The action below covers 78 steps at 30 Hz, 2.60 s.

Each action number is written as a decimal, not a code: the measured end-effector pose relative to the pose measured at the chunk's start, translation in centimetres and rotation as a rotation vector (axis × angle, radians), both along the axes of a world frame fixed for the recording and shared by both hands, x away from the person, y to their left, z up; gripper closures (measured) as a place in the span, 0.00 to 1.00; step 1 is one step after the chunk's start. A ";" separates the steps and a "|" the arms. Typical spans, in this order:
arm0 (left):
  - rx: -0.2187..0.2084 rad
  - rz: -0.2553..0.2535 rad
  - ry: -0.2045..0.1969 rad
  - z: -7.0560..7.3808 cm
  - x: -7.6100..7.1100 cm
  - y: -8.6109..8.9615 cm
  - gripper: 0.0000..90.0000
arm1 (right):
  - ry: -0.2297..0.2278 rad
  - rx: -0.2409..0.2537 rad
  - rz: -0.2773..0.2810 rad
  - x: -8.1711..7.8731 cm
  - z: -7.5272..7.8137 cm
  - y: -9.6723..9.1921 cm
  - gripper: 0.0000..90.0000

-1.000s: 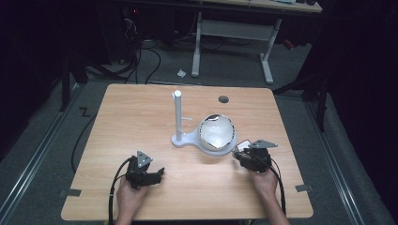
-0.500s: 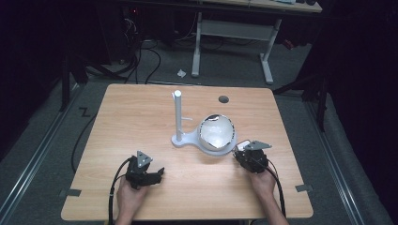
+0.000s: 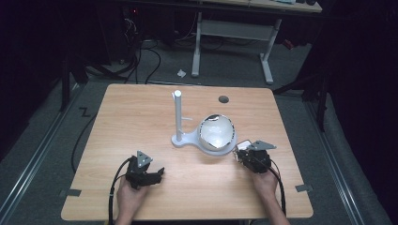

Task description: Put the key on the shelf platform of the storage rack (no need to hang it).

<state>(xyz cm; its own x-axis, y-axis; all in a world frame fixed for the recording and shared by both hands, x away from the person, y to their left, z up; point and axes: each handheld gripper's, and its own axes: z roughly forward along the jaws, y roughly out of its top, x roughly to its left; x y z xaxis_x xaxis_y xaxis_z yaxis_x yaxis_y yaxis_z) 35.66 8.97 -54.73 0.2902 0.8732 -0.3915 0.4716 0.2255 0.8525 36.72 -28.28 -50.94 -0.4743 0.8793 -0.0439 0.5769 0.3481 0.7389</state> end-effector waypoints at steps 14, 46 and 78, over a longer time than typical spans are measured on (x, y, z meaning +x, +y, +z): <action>0.000 0.000 0.000 0.0 0.0 0.0 0.24 | -0.059 0.042 -0.003 -1.1 2.2 -1.2 0.91; -0.001 0.000 0.001 0.0 0.0 0.0 0.24 | -0.142 0.097 0.029 -3.7 6.4 -2.3 0.91; -0.001 -0.001 0.001 0.0 0.0 0.0 0.24 | -0.200 0.155 0.164 -3.7 11.0 0.1 0.91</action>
